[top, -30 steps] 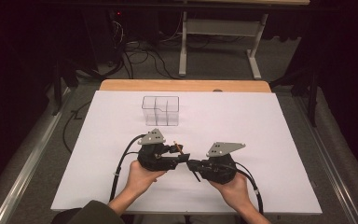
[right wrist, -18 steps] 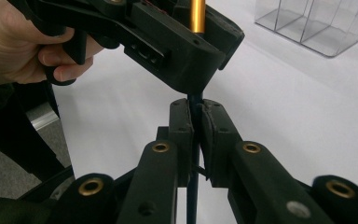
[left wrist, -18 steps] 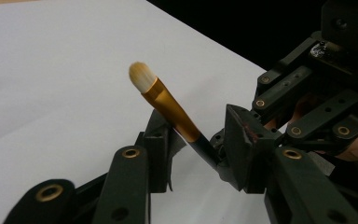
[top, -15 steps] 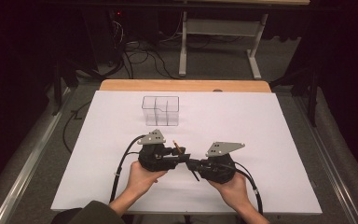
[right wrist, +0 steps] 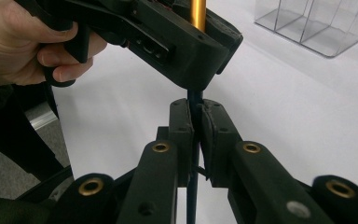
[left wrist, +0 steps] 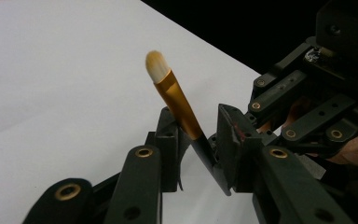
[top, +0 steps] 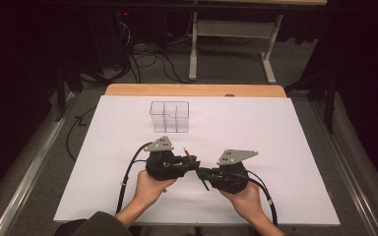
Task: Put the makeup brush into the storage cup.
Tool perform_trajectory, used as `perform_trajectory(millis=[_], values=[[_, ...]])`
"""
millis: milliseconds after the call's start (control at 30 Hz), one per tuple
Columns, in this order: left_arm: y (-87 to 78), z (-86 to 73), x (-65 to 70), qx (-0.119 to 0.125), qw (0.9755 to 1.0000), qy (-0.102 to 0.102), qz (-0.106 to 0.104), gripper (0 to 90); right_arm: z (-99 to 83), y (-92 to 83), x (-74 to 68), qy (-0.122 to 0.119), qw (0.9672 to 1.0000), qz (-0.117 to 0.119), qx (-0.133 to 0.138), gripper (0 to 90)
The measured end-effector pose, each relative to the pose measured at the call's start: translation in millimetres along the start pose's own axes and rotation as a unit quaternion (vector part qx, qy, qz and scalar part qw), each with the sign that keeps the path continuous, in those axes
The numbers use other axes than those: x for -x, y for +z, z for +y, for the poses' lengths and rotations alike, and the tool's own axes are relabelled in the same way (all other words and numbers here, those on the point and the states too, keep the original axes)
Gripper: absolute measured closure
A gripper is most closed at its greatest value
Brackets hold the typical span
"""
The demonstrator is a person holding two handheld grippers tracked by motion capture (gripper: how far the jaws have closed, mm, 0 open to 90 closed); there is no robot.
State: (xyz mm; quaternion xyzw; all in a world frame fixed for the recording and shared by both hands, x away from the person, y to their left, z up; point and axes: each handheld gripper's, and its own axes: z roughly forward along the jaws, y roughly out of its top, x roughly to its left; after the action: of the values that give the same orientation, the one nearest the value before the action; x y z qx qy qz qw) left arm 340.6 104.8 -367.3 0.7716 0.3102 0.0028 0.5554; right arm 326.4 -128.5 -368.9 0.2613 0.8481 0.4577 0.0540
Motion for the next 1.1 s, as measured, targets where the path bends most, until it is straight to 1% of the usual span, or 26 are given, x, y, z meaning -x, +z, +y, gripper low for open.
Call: perform_trajectory(millis=[267, 400, 467, 500, 667, 733, 767, 900, 967, 1100], values=[[0.8, -0.8, 0.2, 0.002, 1.0000, -0.001, -0.005, 74.2, -0.2, 1.0, 0.3, 0.001, 1.0000, -0.001, -0.001, 85.0], [1.8, -1.1, 0.6, 0.002, 0.9999, -0.004, -0.013, 77.4, 0.0, 2.3, 0.2, 0.001, 1.0000, 0.001, -0.001, 84.9], [2.2, -1.3, 0.7, 0.004, 0.9999, -0.005, -0.016, 79.6, -0.1, 3.0, 0.0, 0.005, 1.0000, 0.003, -0.003, 85.0], [2.3, -1.3, 1.1, 0.004, 0.9999, -0.004, -0.013, 80.5, 0.0, 3.6, 0.6, 0.002, 1.0000, 0.004, 0.000, 84.9], [1.6, -1.6, 1.8, 0.004, 1.0000, -0.002, -0.006, 82.1, 0.0, 3.9, 0.6, 0.006, 0.9999, 0.008, 0.001, 84.8], [1.8, -1.6, 1.7, 0.004, 1.0000, -0.001, -0.006, 82.1, -0.2, 4.1, 1.1, 0.008, 0.9999, 0.009, 0.000, 84.6], [1.9, -1.6, 1.9, 0.004, 1.0000, 0.000, -0.006, 82.2, -0.3, 4.0, 1.0, 0.013, 0.9999, 0.010, 0.000, 84.4], [2.0, -1.6, 2.7, 0.001, 1.0000, 0.004, -0.009, 82.2, -0.3, 4.1, 0.9, 0.012, 0.9999, 0.012, 0.002, 84.0], [3.0, -1.8, 3.2, -0.002, 0.9999, 0.006, -0.009, 82.3, -0.3, 4.0, 0.4, 0.012, 0.9998, 0.014, 0.003, 81.9], [3.9, -1.3, 3.3, -0.008, 0.9999, 0.006, -0.008, 82.3, -0.5, 4.0, 1.0, 0.013, 0.9998, 0.013, 0.003, 81.0]])
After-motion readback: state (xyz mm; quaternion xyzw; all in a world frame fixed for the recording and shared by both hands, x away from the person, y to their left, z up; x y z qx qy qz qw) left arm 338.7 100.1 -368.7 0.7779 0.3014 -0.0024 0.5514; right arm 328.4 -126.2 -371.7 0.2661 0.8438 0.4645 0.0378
